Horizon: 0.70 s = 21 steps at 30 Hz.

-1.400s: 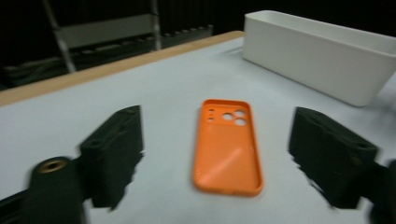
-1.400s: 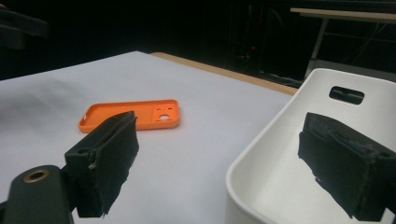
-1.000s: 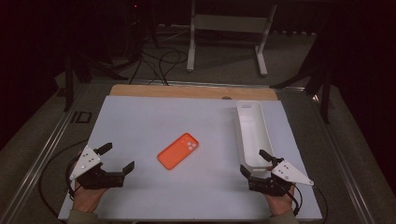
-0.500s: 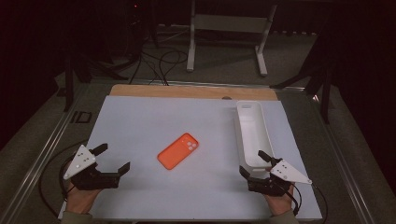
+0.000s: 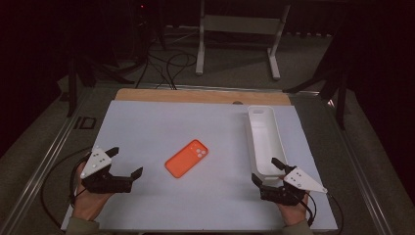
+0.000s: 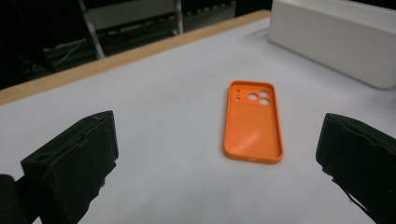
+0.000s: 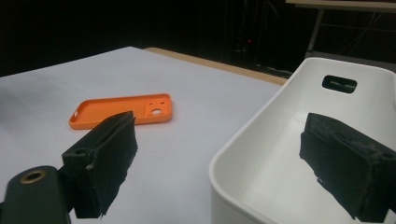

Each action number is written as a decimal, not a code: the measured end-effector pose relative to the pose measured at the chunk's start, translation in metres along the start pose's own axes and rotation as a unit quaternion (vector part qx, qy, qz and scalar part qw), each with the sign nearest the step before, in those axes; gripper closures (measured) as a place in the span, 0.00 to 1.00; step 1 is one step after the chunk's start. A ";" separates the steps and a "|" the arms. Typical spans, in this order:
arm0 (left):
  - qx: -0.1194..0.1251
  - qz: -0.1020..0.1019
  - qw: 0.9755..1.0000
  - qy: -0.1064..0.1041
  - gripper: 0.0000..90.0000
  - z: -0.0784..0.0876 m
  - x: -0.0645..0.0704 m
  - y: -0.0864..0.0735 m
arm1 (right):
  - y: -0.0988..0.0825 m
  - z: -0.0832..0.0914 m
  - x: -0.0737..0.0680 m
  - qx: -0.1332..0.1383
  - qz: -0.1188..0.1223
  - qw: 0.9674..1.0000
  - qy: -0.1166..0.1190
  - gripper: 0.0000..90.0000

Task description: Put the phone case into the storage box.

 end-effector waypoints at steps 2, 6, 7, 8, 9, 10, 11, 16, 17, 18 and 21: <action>-0.015 -0.004 1.000 -0.005 0.00 -0.007 0.002 0.002 | -0.001 0.000 0.000 0.000 -0.003 1.000 0.000 0.12; -0.035 -0.015 0.999 -0.005 0.00 -0.016 0.003 0.003 | -0.001 0.000 0.000 0.000 -0.003 1.000 0.001 0.12; -0.046 -0.019 0.999 -0.008 0.00 -0.021 0.005 0.005 | -0.001 0.000 0.000 0.000 -0.003 1.000 0.000 0.12; -0.046 -0.019 0.999 -0.008 0.00 -0.021 0.005 0.005 | -0.001 0.000 0.000 0.000 -0.003 1.000 0.000 0.12; -0.058 -0.025 0.998 -0.011 0.00 -0.027 0.007 0.007 | -0.001 0.000 0.000 0.000 -0.004 1.000 0.001 0.12; -0.058 -0.025 0.998 -0.011 0.00 -0.027 0.007 0.007 | -0.001 0.000 0.000 -0.001 -0.005 1.000 0.001 0.12; -0.069 -0.032 0.997 -0.012 0.00 -0.032 0.008 0.009 | -0.001 0.000 0.000 -0.002 -0.006 1.000 0.001 0.12; -0.090 -0.038 0.995 -0.016 0.00 -0.042 0.011 0.012 | -0.001 -0.001 0.001 -0.001 -0.007 1.000 0.003 0.12; -0.099 -0.041 0.994 -0.017 0.00 -0.047 0.012 0.013 | -0.001 -0.001 0.000 -0.002 -0.009 1.000 0.004 0.12; -0.103 -0.042 0.994 -0.020 0.00 -0.049 0.013 0.014 | -0.002 -0.001 0.000 -0.002 -0.008 1.000 0.004 0.12; -0.113 -0.049 0.992 -0.024 0.00 -0.056 0.015 0.016 | -0.002 -0.002 0.000 -0.003 -0.009 1.000 0.005 0.12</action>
Point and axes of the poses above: each handheld gripper's, and its own axes: z roughly backward along the jaws, y roughly out of its top, x roughly to its right, the point moved 6 cm from there along -z, roughly forward along the jaws
